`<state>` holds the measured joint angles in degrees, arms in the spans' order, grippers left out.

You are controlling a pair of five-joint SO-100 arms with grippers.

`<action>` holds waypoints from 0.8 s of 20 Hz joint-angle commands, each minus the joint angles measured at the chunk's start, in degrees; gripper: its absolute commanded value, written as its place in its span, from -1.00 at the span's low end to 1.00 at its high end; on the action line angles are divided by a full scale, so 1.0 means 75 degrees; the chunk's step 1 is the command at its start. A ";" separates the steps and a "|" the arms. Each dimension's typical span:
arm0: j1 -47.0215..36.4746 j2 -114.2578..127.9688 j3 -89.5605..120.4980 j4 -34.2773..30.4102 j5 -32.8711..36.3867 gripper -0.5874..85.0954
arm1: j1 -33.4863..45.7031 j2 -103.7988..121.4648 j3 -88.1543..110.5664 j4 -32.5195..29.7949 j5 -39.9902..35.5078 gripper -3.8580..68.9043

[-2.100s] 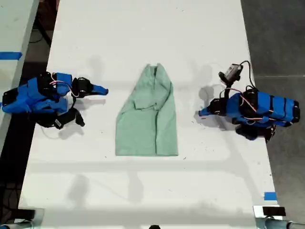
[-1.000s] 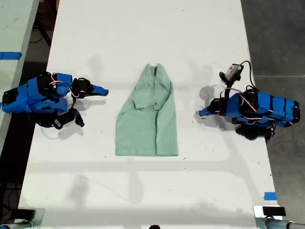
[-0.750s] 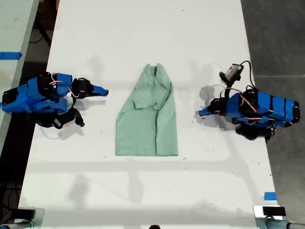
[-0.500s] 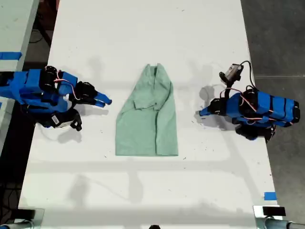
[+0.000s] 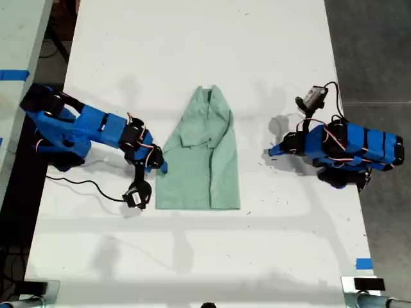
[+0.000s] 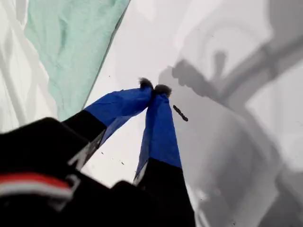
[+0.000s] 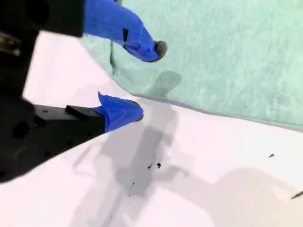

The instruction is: Fold t shirt

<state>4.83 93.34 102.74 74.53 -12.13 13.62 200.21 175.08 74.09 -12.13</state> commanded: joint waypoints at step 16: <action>-0.0223 -0.1359 -0.1395 0.0410 -0.0762 -0.99 | 0.0012 0.0129 0.0398 0.0023 0.0047 -0.86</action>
<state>4.48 79.98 96.50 72.95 -17.67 13.62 200.21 175.08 74.09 -12.13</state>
